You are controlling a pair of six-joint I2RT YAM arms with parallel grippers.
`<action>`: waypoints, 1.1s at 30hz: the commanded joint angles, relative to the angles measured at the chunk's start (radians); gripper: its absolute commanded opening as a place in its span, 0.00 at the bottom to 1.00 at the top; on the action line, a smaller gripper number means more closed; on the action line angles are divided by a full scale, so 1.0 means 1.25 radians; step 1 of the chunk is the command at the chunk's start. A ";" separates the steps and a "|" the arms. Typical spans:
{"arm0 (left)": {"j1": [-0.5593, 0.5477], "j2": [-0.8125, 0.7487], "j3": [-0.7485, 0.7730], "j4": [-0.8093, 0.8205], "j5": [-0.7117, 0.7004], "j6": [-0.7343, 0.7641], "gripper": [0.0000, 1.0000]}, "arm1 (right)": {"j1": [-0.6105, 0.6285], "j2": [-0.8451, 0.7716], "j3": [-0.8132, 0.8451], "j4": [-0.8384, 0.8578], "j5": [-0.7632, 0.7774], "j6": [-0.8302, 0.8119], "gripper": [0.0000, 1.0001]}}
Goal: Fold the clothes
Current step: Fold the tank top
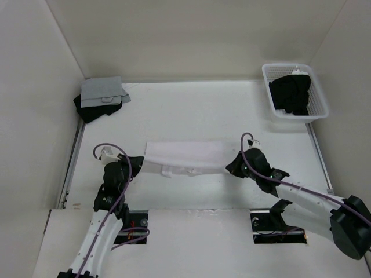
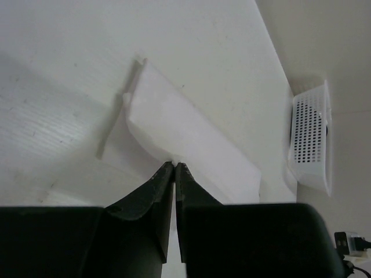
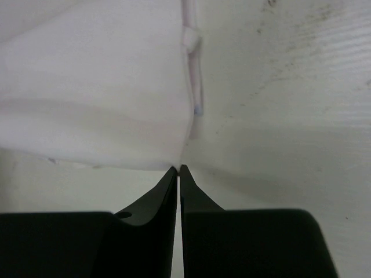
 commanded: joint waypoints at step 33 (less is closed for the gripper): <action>-0.239 0.171 0.109 0.211 -0.184 0.054 0.36 | -0.186 0.404 0.040 0.501 -0.218 0.111 0.03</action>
